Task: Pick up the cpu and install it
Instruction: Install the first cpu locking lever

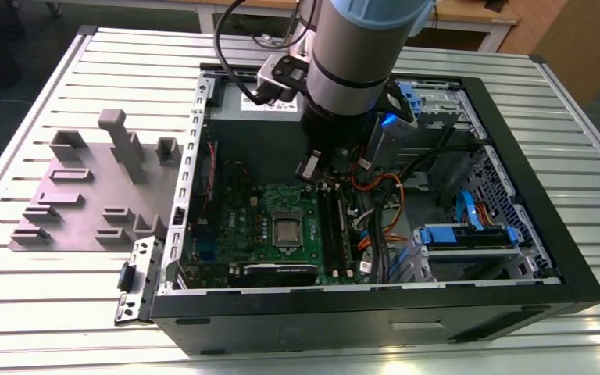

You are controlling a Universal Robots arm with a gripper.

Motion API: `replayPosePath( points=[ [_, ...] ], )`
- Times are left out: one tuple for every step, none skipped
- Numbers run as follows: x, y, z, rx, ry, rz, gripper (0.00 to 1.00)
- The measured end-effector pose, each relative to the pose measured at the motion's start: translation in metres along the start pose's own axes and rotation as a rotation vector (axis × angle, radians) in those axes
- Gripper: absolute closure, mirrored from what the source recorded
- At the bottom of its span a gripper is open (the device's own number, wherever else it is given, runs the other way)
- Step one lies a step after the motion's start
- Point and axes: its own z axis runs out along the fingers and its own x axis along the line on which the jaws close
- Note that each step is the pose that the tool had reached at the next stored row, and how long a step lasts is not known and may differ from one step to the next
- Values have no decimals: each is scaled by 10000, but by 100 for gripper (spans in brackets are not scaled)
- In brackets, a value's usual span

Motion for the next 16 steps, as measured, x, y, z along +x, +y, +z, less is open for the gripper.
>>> replayPosePath(
  points=[
    [-9, 2, 2, 0, -1, 0, 89],
    [-15, 5, 3, 0, -1, -1, 89],
    [-18, 6, 4, 0, -2, 0, 89],
    [-19, 7, 6, 0, -3, -1, 89],
    [-20, 7, 7, -1, 0, -2, 89],
    [-20, 7, 9, 0, 0, -4, 89],
    [-20, 7, 12, -1, 0, -10, 89],
    [-20, 7, 14, -2, 2, -21, 89],
    [-21, 7, 17, -6, 3, -42, 89],
    [-22, 8, 20, -12, 8, -96, 89],
    [-23, 9, 21, -26, 20, -207, 89],
    [-22, 9, 22, -43, 35, -344, 89],
    [-22, 9, 22, -58, 48, -470, 89],
    [-23, 8, 23, -65, 55, -530, 89],
    [-23, 8, 23, -66, 56, -542, 89],
    [-23, 8, 24, -67, 55, -543, 89]
  ],
)
